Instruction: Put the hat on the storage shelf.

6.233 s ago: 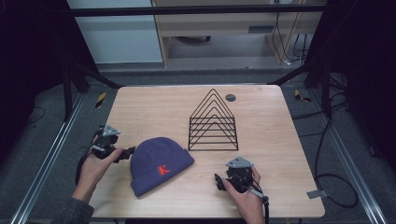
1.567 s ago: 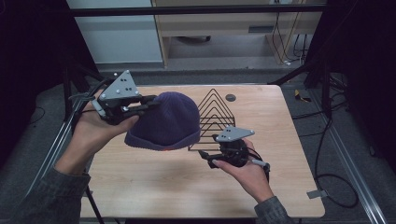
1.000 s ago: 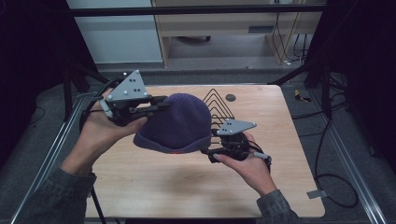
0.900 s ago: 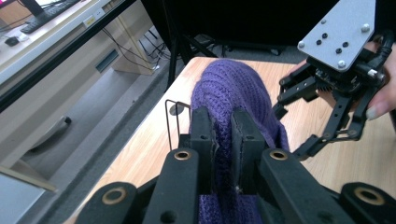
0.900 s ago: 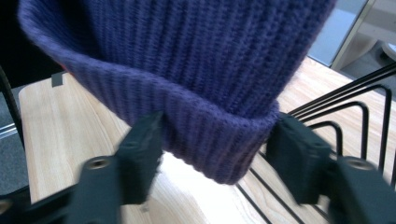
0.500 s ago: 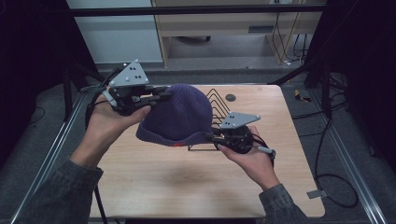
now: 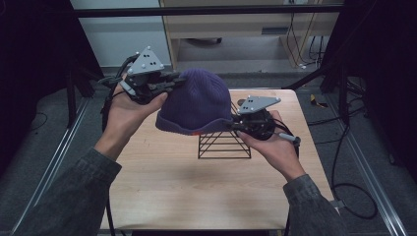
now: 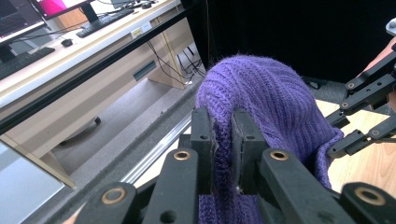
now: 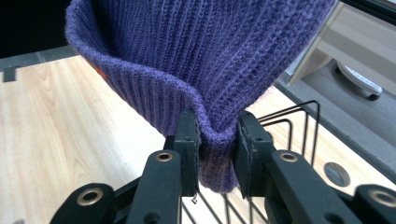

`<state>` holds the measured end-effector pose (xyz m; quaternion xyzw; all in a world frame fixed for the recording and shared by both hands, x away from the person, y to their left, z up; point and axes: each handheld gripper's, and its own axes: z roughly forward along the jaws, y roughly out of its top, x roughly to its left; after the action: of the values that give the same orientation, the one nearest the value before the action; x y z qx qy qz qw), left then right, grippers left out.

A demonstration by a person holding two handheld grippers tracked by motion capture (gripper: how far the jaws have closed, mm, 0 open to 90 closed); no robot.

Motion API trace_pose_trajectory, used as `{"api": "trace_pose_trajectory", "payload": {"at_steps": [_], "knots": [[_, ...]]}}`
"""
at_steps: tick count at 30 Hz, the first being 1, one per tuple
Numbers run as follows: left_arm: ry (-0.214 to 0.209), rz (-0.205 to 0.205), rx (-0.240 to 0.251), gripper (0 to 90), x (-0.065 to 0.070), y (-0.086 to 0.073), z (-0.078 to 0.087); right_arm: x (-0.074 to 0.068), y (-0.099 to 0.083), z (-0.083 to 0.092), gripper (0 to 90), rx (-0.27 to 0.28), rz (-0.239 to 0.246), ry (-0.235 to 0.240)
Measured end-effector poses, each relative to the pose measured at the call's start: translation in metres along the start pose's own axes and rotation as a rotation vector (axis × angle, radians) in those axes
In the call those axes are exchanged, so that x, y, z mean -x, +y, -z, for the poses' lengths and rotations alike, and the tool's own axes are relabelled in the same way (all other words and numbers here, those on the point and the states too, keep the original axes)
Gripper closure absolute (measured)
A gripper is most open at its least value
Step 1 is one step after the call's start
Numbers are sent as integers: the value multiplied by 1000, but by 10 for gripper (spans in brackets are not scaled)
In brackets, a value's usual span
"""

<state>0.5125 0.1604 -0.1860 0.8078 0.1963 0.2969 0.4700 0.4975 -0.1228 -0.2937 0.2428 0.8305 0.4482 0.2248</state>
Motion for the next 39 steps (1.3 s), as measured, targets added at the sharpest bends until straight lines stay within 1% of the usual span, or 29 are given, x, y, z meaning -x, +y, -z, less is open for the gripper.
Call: {"api": "trace_pose_trajectory", "payload": {"at_steps": [5,8,15,18,19,21,22,24,26,27,32,34,37,39], "knots": [[9,9,8,808,-2,3,-7,7,0,-4,731,-8,3,-13],[4,29,20,807,-5,6,-10,13,-1,-6,731,-6,-10,-30],[-4,37,46,806,-6,14,-22,27,0,-4,732,-7,-40,-69],[-5,34,45,806,-4,16,-29,35,-3,-3,733,-9,-61,-86],[-8,25,42,806,-3,16,-32,37,-5,-2,732,-8,-64,-91],[-12,24,40,805,-1,16,-38,41,-8,-3,732,-20,-66,-101],[-16,21,38,805,1,16,-42,42,-9,-3,732,-25,-66,-109],[-20,30,46,805,2,15,-48,45,-13,-3,733,-31,-74,-119],[-22,26,41,805,3,14,-55,48,-16,-4,733,-40,-79,-137],[-26,32,44,805,3,13,-59,50,-18,-4,732,-45,-80,-141],[-41,50,39,804,1,6,-75,57,-29,-4,732,-63,-98,-146],[-46,61,39,804,1,3,-80,60,-33,-2,733,-68,-105,-143],[-46,61,26,804,1,-2,-86,62,-38,0,733,-76,-114,-142],[-51,72,30,803,1,-3,-89,63,-41,1,733,-77,-116,-146]]}}
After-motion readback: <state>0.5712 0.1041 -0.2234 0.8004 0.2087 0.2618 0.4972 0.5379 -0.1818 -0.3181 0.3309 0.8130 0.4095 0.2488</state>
